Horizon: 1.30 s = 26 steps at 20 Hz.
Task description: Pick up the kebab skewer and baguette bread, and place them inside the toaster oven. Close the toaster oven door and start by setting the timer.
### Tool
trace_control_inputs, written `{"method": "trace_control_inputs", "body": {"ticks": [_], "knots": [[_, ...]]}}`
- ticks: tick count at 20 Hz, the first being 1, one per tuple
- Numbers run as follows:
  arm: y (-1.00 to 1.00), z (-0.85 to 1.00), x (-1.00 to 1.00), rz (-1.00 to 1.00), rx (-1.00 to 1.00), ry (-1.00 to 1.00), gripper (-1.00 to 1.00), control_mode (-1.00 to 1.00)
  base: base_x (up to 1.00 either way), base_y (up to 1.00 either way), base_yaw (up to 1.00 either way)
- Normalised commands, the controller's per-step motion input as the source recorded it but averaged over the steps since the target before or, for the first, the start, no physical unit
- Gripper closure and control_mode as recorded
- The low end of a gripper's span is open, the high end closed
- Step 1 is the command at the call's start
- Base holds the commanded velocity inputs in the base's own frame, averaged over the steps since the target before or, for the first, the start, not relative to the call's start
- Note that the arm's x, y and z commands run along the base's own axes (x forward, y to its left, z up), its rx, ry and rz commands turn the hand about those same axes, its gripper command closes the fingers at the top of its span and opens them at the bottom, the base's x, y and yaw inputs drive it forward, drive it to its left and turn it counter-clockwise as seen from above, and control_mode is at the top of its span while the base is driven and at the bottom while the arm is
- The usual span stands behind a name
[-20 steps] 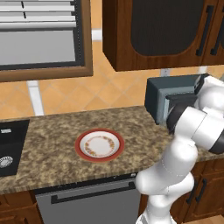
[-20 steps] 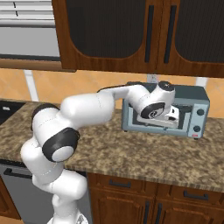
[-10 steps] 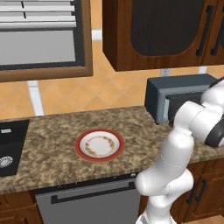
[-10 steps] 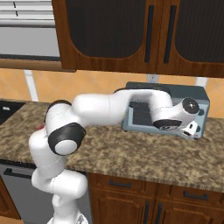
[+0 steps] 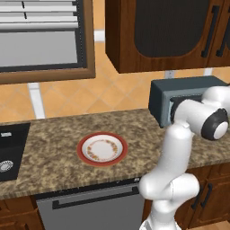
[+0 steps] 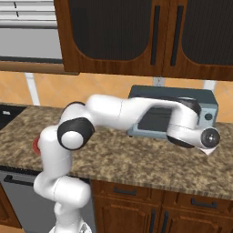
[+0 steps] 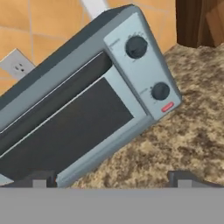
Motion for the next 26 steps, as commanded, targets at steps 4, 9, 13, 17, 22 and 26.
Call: {"method": "trace_control_inputs", "body": {"ticks": [4,9,13,17,22,26], "knots": [[-0.04,0.01,0.04,-0.16,0.13,-0.18,-1.00,-1.00,0.00,0.00,0.00],[-0.04,0.01,0.13,-0.14,0.12,-0.03,-1.00,-1.00,0.00,0.00,0.00],[-0.04,0.03,0.00,-0.06,0.13,0.00,-1.00,-1.00,0.00,0.00,0.00],[0.11,-0.07,0.09,-0.06,0.11,-0.05,-1.00,-1.00,0.00,0.00,0.00],[0.16,-0.04,0.26,-0.05,0.08,-0.08,-1.00,-1.00,0.00,0.00,0.00],[0.00,-0.05,0.21,-0.02,0.07,-0.04,-1.00,-1.00,0.00,0.00,0.00]]}}
